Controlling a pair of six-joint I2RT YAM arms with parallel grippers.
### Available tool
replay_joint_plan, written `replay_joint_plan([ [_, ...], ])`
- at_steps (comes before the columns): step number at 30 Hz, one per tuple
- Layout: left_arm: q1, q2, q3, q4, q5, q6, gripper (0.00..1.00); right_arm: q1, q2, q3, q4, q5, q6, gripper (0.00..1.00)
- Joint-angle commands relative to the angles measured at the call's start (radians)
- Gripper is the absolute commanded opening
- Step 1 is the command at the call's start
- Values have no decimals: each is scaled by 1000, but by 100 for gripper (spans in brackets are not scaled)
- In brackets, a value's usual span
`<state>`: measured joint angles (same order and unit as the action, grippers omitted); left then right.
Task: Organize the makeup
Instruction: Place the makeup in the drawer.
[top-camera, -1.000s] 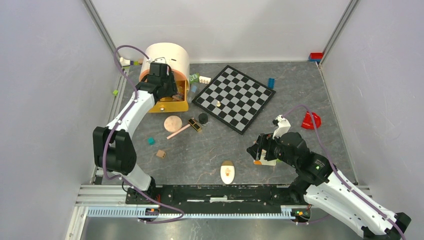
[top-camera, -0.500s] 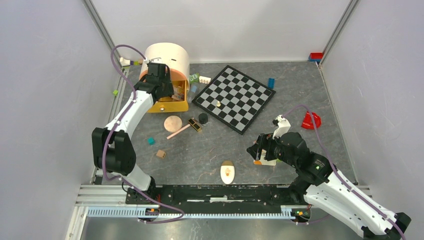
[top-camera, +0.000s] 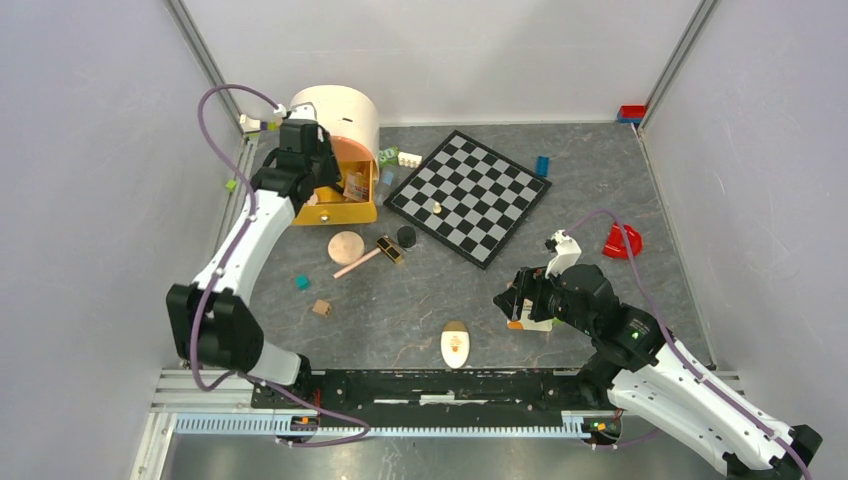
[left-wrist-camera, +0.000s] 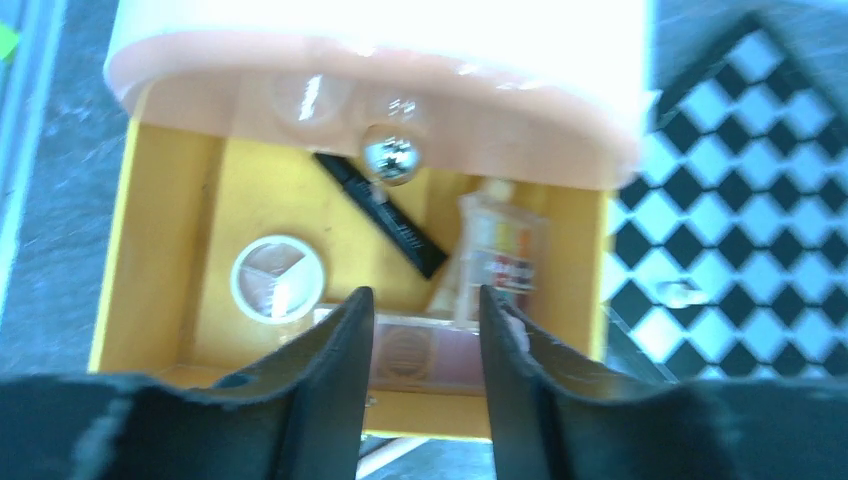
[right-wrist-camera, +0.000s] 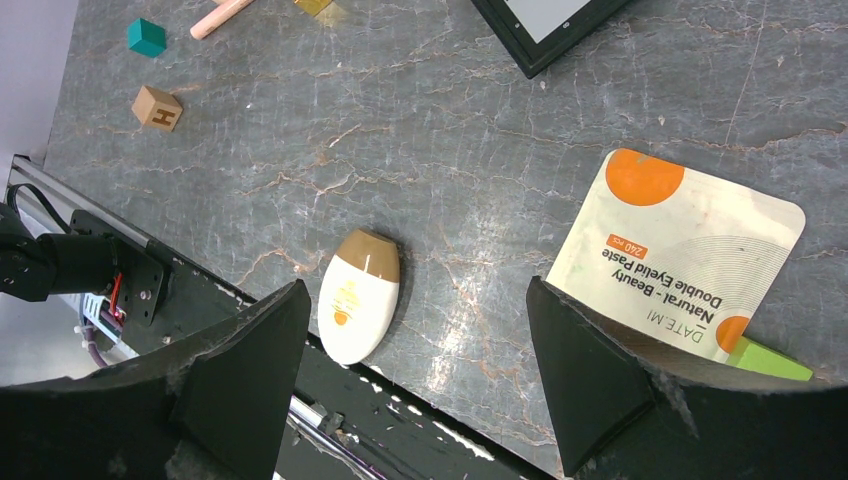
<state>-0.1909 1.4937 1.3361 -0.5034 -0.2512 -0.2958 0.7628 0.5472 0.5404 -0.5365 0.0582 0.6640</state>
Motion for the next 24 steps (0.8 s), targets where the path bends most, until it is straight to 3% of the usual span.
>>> replay_joint_plan([
  [1,2,-60,41,100,198,17,44,-3,-1,35,12,18,-9,86],
  [5,2,0,57,94,247,-7,20,-3,-4,36,11,16,-10,86],
  [10,2,60,58,88,276,-20,3,-3,-5,37,4,25,-12,86],
  [24,3,194,80,23,198,7,2,-3,1,23,13,26,-16,87],
])
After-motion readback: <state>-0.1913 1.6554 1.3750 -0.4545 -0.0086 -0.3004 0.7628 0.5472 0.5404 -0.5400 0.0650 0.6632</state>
